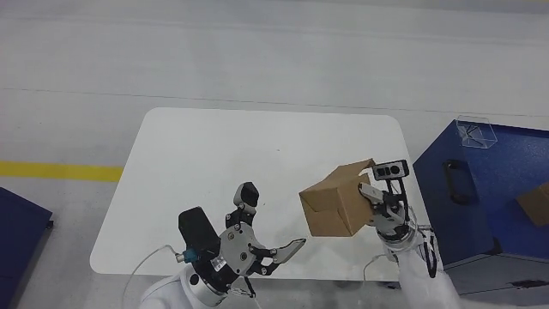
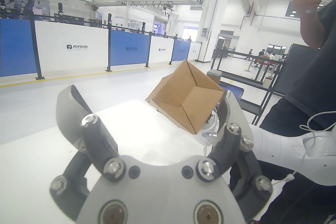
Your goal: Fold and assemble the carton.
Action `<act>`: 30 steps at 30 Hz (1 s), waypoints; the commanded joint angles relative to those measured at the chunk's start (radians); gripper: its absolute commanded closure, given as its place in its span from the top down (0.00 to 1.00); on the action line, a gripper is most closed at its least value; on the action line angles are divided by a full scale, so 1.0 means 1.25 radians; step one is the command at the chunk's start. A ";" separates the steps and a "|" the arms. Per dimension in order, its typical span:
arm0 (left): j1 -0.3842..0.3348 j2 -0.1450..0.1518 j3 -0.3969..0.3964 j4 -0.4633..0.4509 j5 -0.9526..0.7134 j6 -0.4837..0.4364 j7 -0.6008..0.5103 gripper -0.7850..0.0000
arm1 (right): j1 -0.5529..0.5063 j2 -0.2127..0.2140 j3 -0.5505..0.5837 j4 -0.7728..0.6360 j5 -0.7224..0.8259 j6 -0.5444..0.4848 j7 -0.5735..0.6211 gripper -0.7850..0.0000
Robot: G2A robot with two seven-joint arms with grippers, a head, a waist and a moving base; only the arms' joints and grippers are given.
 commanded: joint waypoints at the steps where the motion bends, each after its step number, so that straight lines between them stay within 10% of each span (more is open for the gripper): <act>1: 0.000 0.000 0.000 0.000 0.000 0.000 0.000 1.00 | -0.005 0.005 0.039 -0.065 -0.219 -0.125 -0.037 0.00; 5: 0.000 0.000 0.000 0.000 0.000 0.000 0.000 1.00 | -0.023 0.017 0.122 -0.218 -0.616 -0.148 -0.144 0.00; 12: 0.000 0.000 0.000 0.000 0.000 0.000 0.000 1.00 | -0.033 0.032 0.125 -0.405 -1.095 0.195 -0.177 0.00; 17: 0.000 0.000 0.000 0.000 0.000 0.000 0.000 1.00 | 0.029 0.038 0.020 -0.334 -1.368 0.345 -0.152 0.00; 24: 0.000 0.000 0.000 0.000 0.000 0.000 0.000 1.00 | 0.115 0.022 -0.148 -0.181 -1.433 0.412 -0.233 0.00; 25: 0.000 0.000 0.000 0.000 0.000 0.000 0.000 1.00 | 0.122 0.020 -0.166 -0.171 -1.433 0.412 -0.240 0.04; 29: 0.000 0.000 0.000 0.000 0.000 0.000 0.000 1.00 | 0.134 0.009 -0.230 -0.109 -1.409 0.414 -0.299 1.00; 30: 0.000 0.000 0.000 0.000 0.000 0.000 0.000 1.00 | 0.136 0.007 -0.243 -0.097 -1.397 0.411 -0.312 1.00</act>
